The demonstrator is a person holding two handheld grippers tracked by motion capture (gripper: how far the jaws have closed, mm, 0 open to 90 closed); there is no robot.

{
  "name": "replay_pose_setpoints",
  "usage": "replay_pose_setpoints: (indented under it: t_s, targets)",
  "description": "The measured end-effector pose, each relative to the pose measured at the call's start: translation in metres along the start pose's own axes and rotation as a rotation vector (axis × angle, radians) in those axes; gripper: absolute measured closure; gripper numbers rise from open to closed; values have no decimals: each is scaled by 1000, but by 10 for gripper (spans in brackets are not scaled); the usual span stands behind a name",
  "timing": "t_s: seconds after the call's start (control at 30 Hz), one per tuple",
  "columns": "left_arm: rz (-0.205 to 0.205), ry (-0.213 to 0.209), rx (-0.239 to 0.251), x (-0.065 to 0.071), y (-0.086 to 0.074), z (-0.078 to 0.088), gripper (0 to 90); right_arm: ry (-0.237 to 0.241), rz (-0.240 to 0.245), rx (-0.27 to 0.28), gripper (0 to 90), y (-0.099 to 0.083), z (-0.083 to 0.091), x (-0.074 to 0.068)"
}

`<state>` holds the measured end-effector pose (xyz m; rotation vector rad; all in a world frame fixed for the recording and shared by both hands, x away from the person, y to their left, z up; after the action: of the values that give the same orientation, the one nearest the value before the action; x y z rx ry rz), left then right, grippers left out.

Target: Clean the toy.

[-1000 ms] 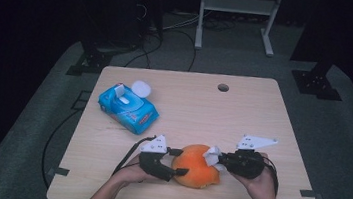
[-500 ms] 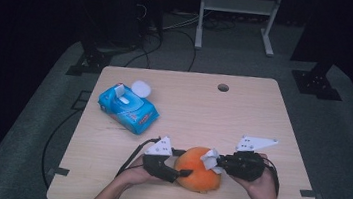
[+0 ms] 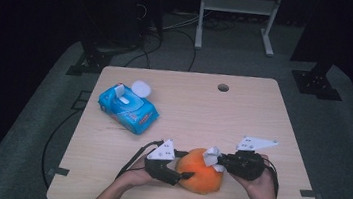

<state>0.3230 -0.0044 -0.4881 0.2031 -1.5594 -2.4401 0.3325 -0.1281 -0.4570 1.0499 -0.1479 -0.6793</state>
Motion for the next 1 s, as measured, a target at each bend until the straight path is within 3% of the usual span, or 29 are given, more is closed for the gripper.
replay_pose_setpoints:
  t_s: [0.2, 0.3, 0.37, 0.4, 0.53, 0.57, 0.6, 0.63, 0.77, 0.83, 1.0]
  targets:
    - [22, 1, 17, -1, 5, 1, 223, -15, 62, -12, 842, 5, -8, -12]
    - [26, -4, 41, -2, 9, 3, 226, -4, 69, 0, 843, 8, -12, -16]
    - [17, -7, 29, -2, 6, 4, 311, 2, 79, 3, 843, 9, -13, -18]
    - [29, -4, 20, -4, 4, 5, 311, 2, 79, 3, 843, 9, -13, -18]
    - [70, -5, 3, -12, -5, 6, 349, 1, 45, 5, 842, 5, -9, -7]
    - [91, -13, 6, -15, -9, 8, 352, 6, 2, 2, 842, -2, -9, 1]
    - [91, -13, 6, -15, -9, 8, 352, 6, 2, 2, 842, -2, -9, 1]
    - [99, -19, 7, -16, -10, 8, 352, 20, -34, 8, 842, -5, -7, 5]
    - [94, -13, -3, -17, -12, 9, 353, 52, -15, 39, 842, 4, -3, -5]
    - [106, -13, -4, -19, -14, 11, 353, 52, 1, 25, 842, 2, -5, -7]
    - [120, -13, -4, -22, -16, 13, 353, 28, -8, 0, 841, -6, -6, 4]
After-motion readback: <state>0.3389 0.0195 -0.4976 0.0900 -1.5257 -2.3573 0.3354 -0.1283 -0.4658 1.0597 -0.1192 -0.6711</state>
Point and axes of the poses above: each handheld gripper's, and its own axes: z roughly backward along the jaws, y roughly out of its top, x roughly to its right, the point moved 10 cm from there along -z, roughly forward along the jaws, and after that the axes turned 2 degrees about x, right-handed, at the moved point
